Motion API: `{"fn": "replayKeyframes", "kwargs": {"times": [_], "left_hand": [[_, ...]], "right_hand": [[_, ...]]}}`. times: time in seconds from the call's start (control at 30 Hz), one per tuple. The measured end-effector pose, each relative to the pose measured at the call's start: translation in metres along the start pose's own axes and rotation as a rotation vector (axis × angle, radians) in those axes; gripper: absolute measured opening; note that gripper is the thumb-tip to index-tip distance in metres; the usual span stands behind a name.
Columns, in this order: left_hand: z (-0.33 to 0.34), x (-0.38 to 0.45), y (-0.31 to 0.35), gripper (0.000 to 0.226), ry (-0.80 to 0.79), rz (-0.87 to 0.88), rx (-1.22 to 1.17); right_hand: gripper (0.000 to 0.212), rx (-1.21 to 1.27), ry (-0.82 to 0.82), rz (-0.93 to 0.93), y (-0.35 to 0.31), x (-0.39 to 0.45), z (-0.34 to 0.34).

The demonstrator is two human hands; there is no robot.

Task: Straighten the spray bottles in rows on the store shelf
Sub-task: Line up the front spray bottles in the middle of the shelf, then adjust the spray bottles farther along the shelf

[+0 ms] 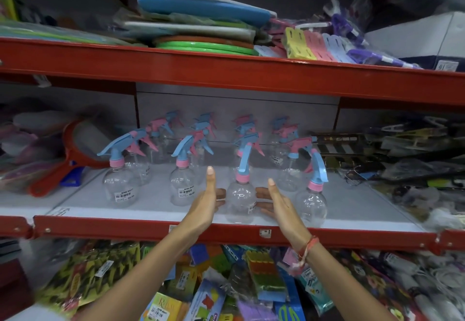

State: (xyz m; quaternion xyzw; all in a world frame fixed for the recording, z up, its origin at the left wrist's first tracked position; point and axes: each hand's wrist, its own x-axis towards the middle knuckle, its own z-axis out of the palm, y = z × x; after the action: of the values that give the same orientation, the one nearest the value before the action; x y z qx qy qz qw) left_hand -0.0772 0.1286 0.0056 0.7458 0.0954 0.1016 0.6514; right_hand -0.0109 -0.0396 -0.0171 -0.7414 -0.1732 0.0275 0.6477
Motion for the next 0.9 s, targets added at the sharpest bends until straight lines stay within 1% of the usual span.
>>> {"fn": "replayKeyframes", "kwargs": {"times": [0.1, 0.2, 0.27, 0.33, 0.37, 0.43, 0.5, 0.57, 0.63, 0.7, 0.8, 0.87, 0.9], "left_hand": [[0.000, -0.005, -0.001, 0.130, -0.013, -0.003, 0.006], [0.000, -0.010, -0.002, 0.110, -0.043, 0.006, 0.007], [-0.003, -0.011, -0.003, 0.112, -0.049, 0.000, 0.021], [-0.005, -0.012, -0.005, 0.115, -0.052, -0.004, 0.034], [-0.006, -0.012, -0.005, 0.111, -0.047, 0.006, 0.039], [-0.012, -0.014, -0.007, 0.095, -0.006, 0.055, 0.022], [-0.022, -0.014, -0.010, 0.081, 0.063, 0.124, -0.017], [-0.032, -0.013, -0.012, 0.071, 0.149, 0.171, -0.057], [-0.050, -0.010, -0.015, 0.067, 0.237, 0.205, -0.082], [-0.067, -0.006, -0.019, 0.069, 0.308, 0.224, -0.071], [-0.089, 0.003, -0.025, 0.077, 0.360, 0.233, -0.067], [-0.099, 0.009, -0.028, 0.080, 0.373, 0.217, -0.055], [-0.103, 0.012, -0.030, 0.077, 0.371, 0.208, -0.052]], "right_hand": [[0.049, 0.007, 0.016, -0.024, -0.002, -0.008, 0.001], [0.045, 0.011, 0.041, -0.040, -0.004, -0.015, 0.005], [0.045, 0.005, 0.063, -0.046, -0.005, -0.018, 0.008], [0.045, -0.041, 0.141, -0.061, -0.002, -0.021, 0.012], [0.045, -0.063, 0.205, -0.089, -0.001, -0.022, 0.015], [0.046, -0.053, 0.324, -0.185, -0.003, -0.028, 0.023], [0.045, -0.005, 0.364, -0.301, -0.008, -0.032, 0.036], [0.044, 0.029, 0.316, -0.365, -0.012, -0.033, 0.049], [0.045, 0.059, 0.243, -0.372, -0.018, -0.028, 0.068], [0.044, 0.088, 0.165, -0.344, -0.023, -0.023, 0.087], [0.039, 0.043, 0.066, -0.325, -0.024, -0.014, 0.115], [0.040, -0.003, 0.054, -0.305, -0.023, -0.007, 0.130], [0.042, -0.023, 0.064, -0.284, -0.023, -0.003, 0.136]]}}
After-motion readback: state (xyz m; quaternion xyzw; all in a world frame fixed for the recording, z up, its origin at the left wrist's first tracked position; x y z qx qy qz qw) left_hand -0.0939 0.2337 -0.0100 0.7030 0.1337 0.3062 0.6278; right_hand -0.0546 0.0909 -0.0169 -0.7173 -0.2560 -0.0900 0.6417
